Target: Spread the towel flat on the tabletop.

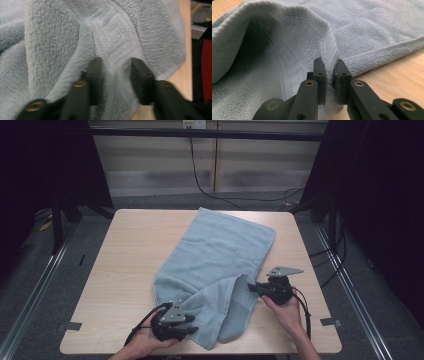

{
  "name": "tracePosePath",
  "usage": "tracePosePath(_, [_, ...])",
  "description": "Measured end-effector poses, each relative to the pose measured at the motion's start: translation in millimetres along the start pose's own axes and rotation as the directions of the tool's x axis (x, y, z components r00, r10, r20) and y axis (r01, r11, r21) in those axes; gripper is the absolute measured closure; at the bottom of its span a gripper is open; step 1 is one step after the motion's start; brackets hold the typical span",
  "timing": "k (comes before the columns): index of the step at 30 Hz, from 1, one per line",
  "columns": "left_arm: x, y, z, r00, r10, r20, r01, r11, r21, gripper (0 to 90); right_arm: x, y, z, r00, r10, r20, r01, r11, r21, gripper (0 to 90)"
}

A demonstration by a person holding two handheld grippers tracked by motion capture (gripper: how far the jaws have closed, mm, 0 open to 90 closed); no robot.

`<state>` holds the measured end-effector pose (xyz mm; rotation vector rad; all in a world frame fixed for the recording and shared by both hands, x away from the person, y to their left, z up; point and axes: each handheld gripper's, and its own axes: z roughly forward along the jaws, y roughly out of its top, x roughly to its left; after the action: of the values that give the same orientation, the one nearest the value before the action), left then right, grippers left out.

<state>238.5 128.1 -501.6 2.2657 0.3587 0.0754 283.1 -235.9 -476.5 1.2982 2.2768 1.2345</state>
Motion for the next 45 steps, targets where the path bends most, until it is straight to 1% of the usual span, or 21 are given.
tracePosePath(3, [3.9, -0.7, -2.2, 0.9995, -0.028, 0.012, 0.028, 0.9996, 0.009, 81.8, 3.6, -0.7, -1.0, 0.9999, -0.005, -0.009, 0.005, 1.000, 0.001, 83.1])
tracePosePath(5, [10.4, -0.6, -3.8, 0.9954, -0.085, 0.044, 0.085, 0.9963, 0.013, 83.0, 6.0, -0.6, -2.8, 0.9997, -0.004, -0.025, 0.004, 1.000, -0.007, 83.1])
tracePosePath(8, [17.6, -2.0, -10.7, 0.9850, -0.147, 0.090, 0.151, 0.9876, -0.042, 83.1, 9.2, 2.7, -11.4, 0.9987, -0.013, -0.050, 0.011, 0.999, -0.031, 83.4])
tracePosePath(9, [19.6, -1.1, -15.8, 0.9781, -0.173, 0.117, 0.182, 0.9802, -0.077, 83.2, 10.2, 4.4, -15.5, 0.9986, -0.014, -0.050, 0.012, 0.999, -0.042, 83.5])
tracePosePath(10, [21.2, 0.6, -22.7, 0.9760, -0.178, 0.126, 0.191, 0.9759, -0.105, 83.3, 10.5, 6.3, -20.1, 0.9984, -0.011, -0.055, 0.008, 0.998, -0.056, 83.7])
tracePosePath(14, [22.9, 4.9, -53.2, 0.9706, -0.183, 0.156, 0.214, 0.9531, -0.214, 83.5, 15.9, 16.0, -45.2, 0.9965, -0.017, -0.082, 0.006, 0.991, -0.130, 83.9])
tracePosePath(17, [19.5, 0.7, -76.6, 0.9663, -0.181, 0.183, 0.227, 0.9339, -0.276, 83.4, 30.2, 21.0, -67.8, 0.9936, -0.070, -0.089, 0.052, 0.982, -0.184, 83.8])
tracePosePath(20, [11.6, -10.9, -91.9, 0.9694, -0.173, 0.175, 0.218, 0.9336, -0.285, 83.4, 45.2, 19.7, -86.6, 0.9888, -0.106, -0.106, 0.082, 0.974, -0.210, 83.8])
tracePosePath(23, [6.7, -21.9, -101.8, 0.9668, -0.187, 0.174, 0.231, 0.9303, -0.285, 83.4, 60.8, 14.6, -104.6, 0.9830, -0.138, -0.121, 0.109, 0.969, -0.220, 83.4])
tracePosePath(25, [5.9, -30.8, -107.1, 0.9694, -0.187, 0.160, 0.224, 0.9372, -0.267, 83.3, 70.8, 7.2, -111.9, 0.9772, -0.158, -0.142, 0.125, 0.968, -0.219, 81.1])
tracePosePath(26, [6.1, -35.7, -108.5, 0.9701, -0.193, 0.147, 0.226, 0.9411, -0.252, 83.3, 77.9, -0.7, -113.5, 0.9701, -0.168, -0.175, 0.131, 0.970, -0.206, 80.0])
tracePosePath(29, [8.5, -50.7, -113.9, 0.9645, -0.232, 0.126, 0.256, 0.9394, -0.228, 83.2, 93.0, -21.4, -110.8, 0.9610, -0.176, -0.213, 0.143, 0.976, -0.161, 77.3])
tracePosePath(30, [8.8, -57.0, -117.1, 0.9632, -0.252, 0.092, 0.267, 0.9393, -0.216, 83.4, 97.3, -29.2, -109.1, 0.9594, -0.181, -0.217, 0.149, 0.977, -0.153, 76.7])
tracePosePath(31, [9.3, -62.6, -118.9, 0.9600, -0.265, 0.090, 0.278, 0.9369, -0.211, 83.4, 101.2, -38.0, -106.9, 0.9640, -0.183, -0.193, 0.156, 0.977, -0.144, 76.7])
tracePosePath(32, [10.2, -68.1, -119.8, 0.9570, -0.273, 0.097, 0.288, 0.9355, -0.205, 83.3, 101.5, -44.2, -103.8, 0.9645, -0.168, -0.204, 0.144, 0.981, -0.127, 74.1])
tracePosePath(33, [9.2, -71.3, -120.3, 0.9541, -0.286, 0.087, 0.298, 0.9345, -0.194, 83.1, 100.6, -49.7, -100.9, 0.9596, -0.162, -0.230, 0.137, 0.983, -0.119, 71.0])
tracePosePath(36, [6.4, -74.2, -122.0, 0.9574, -0.282, 0.063, 0.289, 0.9402, -0.181, 82.9, 94.9, -56.5, -100.9, 0.9603, -0.140, -0.241, 0.115, 0.987, -0.114, 67.0])
tracePosePath(41, [18.4, -78.8, -124.9, 0.9451, -0.319, 0.070, 0.327, 0.9216, -0.210, 80.2, 86.6, -50.5, -118.5, 0.9663, -0.117, -0.229, 0.075, 0.980, -0.183, 65.5])
tracePosePath(42, [20.3, -78.4, -125.1, 0.9397, -0.331, 0.088, 0.342, 0.9122, -0.226, 76.5, 85.2, -49.0, -119.2, 0.9670, -0.116, -0.227, 0.074, 0.981, -0.182, 65.6])
tracePosePath(43, [22.0, -76.5, -125.6, 0.9375, -0.334, 0.098, 0.348, 0.9061, -0.241, 69.0, 84.1, -47.0, -117.2, 0.9726, -0.115, -0.202, 0.082, 0.983, -0.165, 65.3])
tracePosePath(45, [24.9, -68.5, -125.9, 0.9449, -0.311, 0.103, 0.327, 0.9066, -0.267, 67.9, 79.4, -43.7, -105.2, 0.9755, -0.100, -0.196, 0.073, 0.987, -0.141, 65.2])
